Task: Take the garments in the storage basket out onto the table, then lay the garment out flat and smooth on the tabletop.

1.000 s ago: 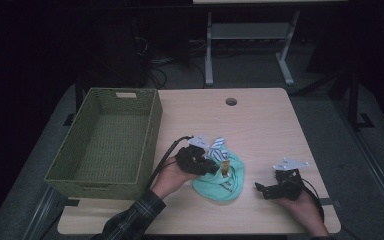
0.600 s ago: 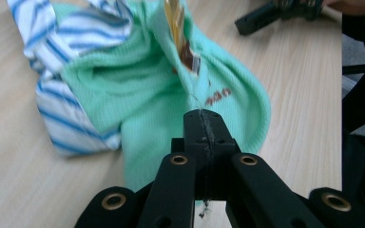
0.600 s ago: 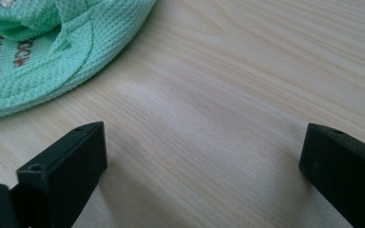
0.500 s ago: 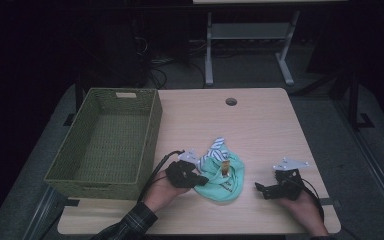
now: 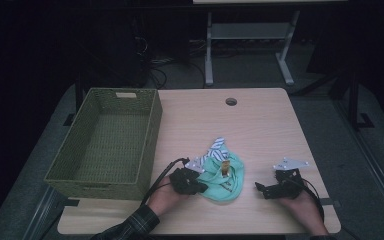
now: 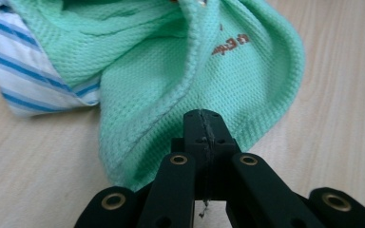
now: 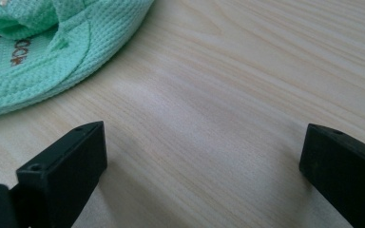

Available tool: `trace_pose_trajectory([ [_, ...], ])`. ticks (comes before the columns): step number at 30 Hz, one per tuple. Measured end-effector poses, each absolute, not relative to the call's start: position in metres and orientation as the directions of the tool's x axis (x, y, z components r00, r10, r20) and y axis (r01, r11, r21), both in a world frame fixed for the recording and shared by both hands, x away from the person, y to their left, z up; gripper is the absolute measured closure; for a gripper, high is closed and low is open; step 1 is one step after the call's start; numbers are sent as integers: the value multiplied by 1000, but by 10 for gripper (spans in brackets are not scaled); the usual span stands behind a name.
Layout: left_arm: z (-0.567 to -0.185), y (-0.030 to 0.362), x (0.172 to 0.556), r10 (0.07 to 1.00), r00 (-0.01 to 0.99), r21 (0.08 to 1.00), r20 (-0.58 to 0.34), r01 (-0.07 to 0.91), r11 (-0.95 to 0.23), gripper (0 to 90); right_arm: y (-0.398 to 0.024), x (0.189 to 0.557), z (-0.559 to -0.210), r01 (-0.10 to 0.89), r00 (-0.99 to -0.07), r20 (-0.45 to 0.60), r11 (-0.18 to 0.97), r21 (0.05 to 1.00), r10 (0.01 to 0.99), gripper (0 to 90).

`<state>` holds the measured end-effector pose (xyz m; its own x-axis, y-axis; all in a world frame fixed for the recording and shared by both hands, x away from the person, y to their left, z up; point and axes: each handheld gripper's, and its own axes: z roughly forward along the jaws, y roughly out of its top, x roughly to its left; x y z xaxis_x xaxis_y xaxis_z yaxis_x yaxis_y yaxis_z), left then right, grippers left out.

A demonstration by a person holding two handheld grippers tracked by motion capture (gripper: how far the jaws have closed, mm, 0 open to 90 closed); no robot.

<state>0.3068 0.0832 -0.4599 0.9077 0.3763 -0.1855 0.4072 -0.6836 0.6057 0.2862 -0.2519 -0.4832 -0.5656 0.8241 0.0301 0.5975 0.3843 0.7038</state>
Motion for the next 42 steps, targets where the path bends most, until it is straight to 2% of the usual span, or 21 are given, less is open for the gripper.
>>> trace_pose_trajectory([
  [3,-460,83,307,376,908,606,-184,406,-684,895,-251,289,-481,612,-558,40,379,694,829,18],
  [4,-460,83,307,376,908,606,-183,406,-684,895,-251,289,-478,606,-563,42,378,700,825,75],
  [5,-460,83,307,376,908,606,-183,406,-684,895,-251,289,-478,606,-563,42,378,700,825,75],
  [6,-460,83,307,374,909,604,-187,406,-686,894,-251,289,-471,583,-587,55,374,721,808,150],
  [9,-461,84,309,372,906,604,-201,414,-681,894,-251,291,-469,580,-584,57,367,727,810,153],
  [13,-461,85,309,372,905,607,-206,416,-677,894,-248,302,-461,583,-593,79,360,728,802,218],
  [20,-461,85,311,366,904,606,-218,420,-676,894,-240,314,-453,575,-603,89,354,738,793,278],
  [21,-461,84,312,368,904,599,-217,421,-681,894,-237,317,-451,570,-617,100,356,740,781,313],
  [28,-460,83,311,372,904,593,-212,422,-686,895,-223,328,-441,543,-649,100,367,755,754,392],
  [35,-460,83,311,377,900,596,-217,428,-680,894,-202,344,-431,511,-696,100,393,764,711,518],
  [42,-460,84,312,377,901,593,-215,427,-682,894,-186,358,-428,499,-724,104,413,762,682,557],
])
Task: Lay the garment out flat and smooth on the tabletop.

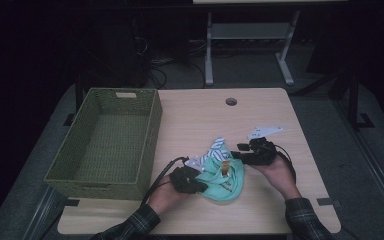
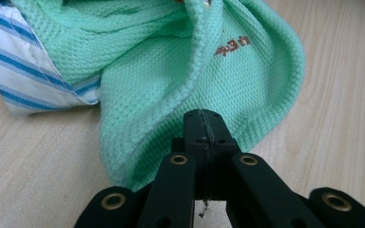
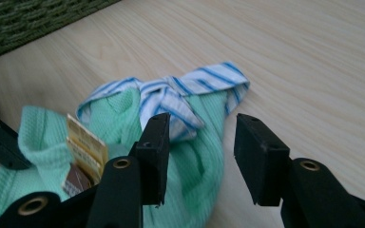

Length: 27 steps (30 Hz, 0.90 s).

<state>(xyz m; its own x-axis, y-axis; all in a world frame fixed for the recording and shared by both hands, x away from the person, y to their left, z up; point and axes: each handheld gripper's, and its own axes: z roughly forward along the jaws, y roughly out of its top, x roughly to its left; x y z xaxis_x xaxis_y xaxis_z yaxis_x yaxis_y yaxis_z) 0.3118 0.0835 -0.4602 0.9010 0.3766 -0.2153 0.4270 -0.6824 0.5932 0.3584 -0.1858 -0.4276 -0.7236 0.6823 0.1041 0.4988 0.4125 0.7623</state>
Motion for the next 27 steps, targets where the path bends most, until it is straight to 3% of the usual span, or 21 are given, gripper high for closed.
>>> trace_pose_trajectory([
  [13,-459,83,311,374,905,585,-204,419,-694,895,-157,379,-424,484,-762,116,442,755,637,603],
  [27,-459,82,311,378,905,590,-195,417,-692,895,-125,392,-431,466,-803,100,515,720,587,579],
])
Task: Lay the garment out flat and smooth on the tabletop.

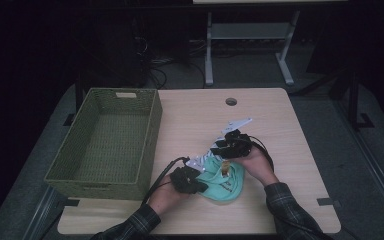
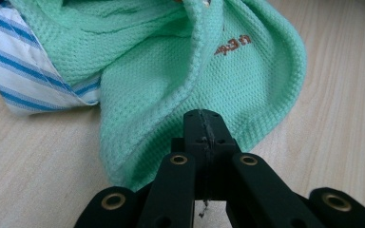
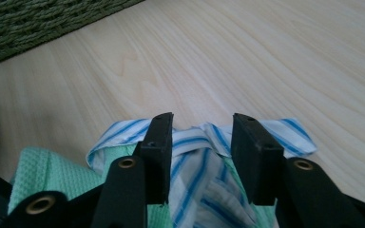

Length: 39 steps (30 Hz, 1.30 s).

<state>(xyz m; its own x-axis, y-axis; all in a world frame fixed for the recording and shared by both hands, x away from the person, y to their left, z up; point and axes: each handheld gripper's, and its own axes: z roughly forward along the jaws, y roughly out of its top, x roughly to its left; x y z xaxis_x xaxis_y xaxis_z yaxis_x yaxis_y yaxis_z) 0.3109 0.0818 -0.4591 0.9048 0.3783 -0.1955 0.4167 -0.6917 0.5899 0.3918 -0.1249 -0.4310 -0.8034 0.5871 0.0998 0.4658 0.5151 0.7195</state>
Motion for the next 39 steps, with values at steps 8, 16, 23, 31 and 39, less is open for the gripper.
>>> trace_pose_trajectory([
  [8,-460,82,311,383,898,588,-215,432,-684,895,-114,394,-441,475,-815,108,549,688,570,533],
  [16,-460,82,311,382,898,587,-217,433,-684,895,-110,394,-451,469,-822,90,581,665,562,539],
  [23,-460,82,311,383,898,586,-218,434,-684,895,-108,393,-458,475,-822,86,595,649,563,621],
  [31,-459,82,311,384,897,585,-219,436,-684,895,-110,393,-457,477,-825,98,592,650,556,778],
  [39,-459,82,311,382,899,581,-215,432,-690,895,-118,395,-448,479,-808,84,568,670,583,786],
])
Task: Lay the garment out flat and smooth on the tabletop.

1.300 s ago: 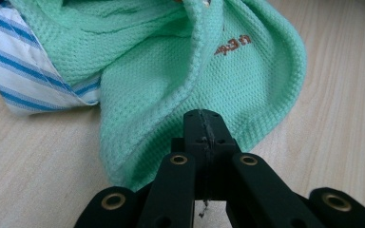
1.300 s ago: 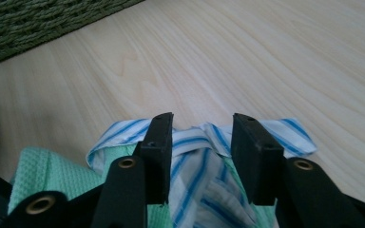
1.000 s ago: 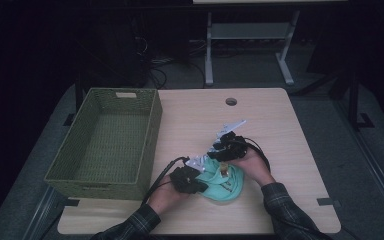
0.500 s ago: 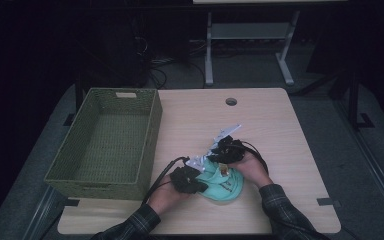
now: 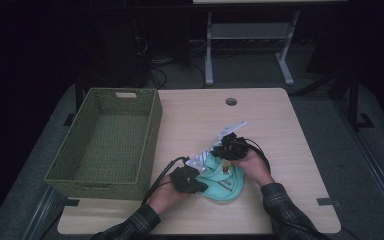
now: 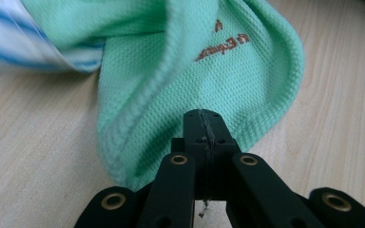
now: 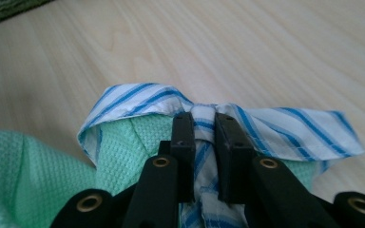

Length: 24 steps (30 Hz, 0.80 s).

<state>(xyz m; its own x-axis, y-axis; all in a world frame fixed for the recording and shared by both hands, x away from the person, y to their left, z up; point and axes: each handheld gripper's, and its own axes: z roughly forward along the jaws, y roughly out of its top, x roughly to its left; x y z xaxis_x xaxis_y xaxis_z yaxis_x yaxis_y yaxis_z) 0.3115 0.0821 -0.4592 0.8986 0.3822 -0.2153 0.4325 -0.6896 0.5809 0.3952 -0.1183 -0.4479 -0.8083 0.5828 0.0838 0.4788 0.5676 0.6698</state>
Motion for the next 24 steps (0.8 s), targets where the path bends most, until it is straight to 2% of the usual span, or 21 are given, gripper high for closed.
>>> trace_pose_trajectory([
  [24,-459,82,311,384,896,581,-224,439,-685,895,-164,419,-427,534,-661,47,425,731,749,786],
])
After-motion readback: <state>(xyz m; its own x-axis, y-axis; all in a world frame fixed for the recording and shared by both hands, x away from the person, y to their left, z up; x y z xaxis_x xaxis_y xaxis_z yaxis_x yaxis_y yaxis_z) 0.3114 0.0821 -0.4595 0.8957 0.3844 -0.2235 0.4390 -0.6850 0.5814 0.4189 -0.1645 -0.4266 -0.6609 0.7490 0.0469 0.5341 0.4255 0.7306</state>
